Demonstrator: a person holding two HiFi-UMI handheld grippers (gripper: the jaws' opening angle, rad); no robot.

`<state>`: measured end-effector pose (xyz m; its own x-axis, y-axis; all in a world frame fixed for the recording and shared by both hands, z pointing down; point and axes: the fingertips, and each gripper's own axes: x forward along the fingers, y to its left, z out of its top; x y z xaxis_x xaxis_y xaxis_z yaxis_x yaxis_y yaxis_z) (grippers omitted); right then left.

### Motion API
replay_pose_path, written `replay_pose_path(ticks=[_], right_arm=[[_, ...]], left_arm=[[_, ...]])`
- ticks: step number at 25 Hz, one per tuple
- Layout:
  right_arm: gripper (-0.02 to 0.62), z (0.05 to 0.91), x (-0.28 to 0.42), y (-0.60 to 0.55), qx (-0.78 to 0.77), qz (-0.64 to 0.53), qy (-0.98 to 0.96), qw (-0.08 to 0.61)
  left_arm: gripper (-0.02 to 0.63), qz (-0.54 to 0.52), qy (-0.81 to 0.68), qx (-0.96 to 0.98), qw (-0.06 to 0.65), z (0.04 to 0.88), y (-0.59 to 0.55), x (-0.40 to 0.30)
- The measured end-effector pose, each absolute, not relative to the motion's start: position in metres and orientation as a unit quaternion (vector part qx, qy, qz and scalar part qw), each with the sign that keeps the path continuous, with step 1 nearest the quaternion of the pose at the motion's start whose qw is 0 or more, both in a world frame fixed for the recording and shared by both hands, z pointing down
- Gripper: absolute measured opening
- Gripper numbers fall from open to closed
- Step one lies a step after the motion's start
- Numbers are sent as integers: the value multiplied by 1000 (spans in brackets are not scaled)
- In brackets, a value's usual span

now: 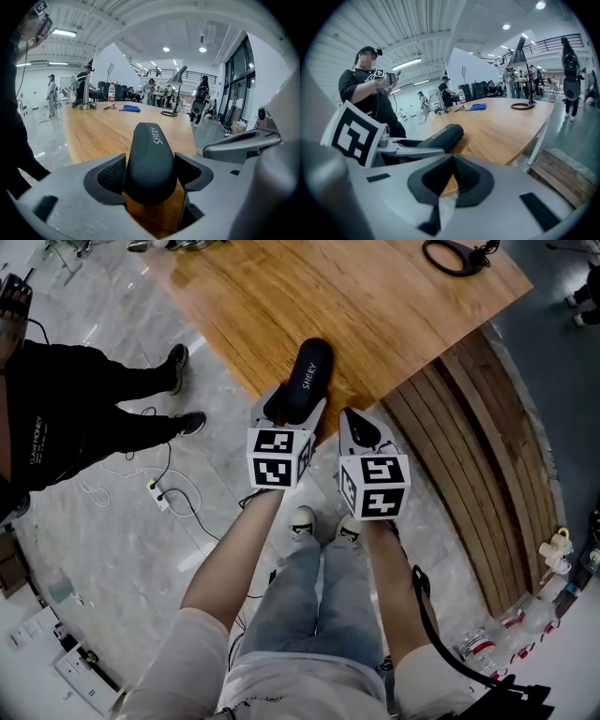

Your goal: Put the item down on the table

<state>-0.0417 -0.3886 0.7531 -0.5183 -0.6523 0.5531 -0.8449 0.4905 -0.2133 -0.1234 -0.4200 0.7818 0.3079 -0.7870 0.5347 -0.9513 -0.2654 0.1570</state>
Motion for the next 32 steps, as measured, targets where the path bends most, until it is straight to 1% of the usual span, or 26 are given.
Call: replay_pose_path(ticks=[9, 14, 20, 32], right_arm=[[3, 758, -38, -388, 443, 238, -838, 211], [3, 756, -36, -387, 443, 239, -837, 213], [3, 752, -33, -385, 443, 239, -838, 211], [3, 730, -29, -374, 445, 231, -841, 202]], left_arm=[[334, 195, -556, 776, 224, 790, -419, -120], [336, 219, -538, 788, 205, 791, -416, -113], [379, 228, -533, 787, 212, 791, -409, -112], [382, 222, -543, 783, 205, 765, -392, -117]])
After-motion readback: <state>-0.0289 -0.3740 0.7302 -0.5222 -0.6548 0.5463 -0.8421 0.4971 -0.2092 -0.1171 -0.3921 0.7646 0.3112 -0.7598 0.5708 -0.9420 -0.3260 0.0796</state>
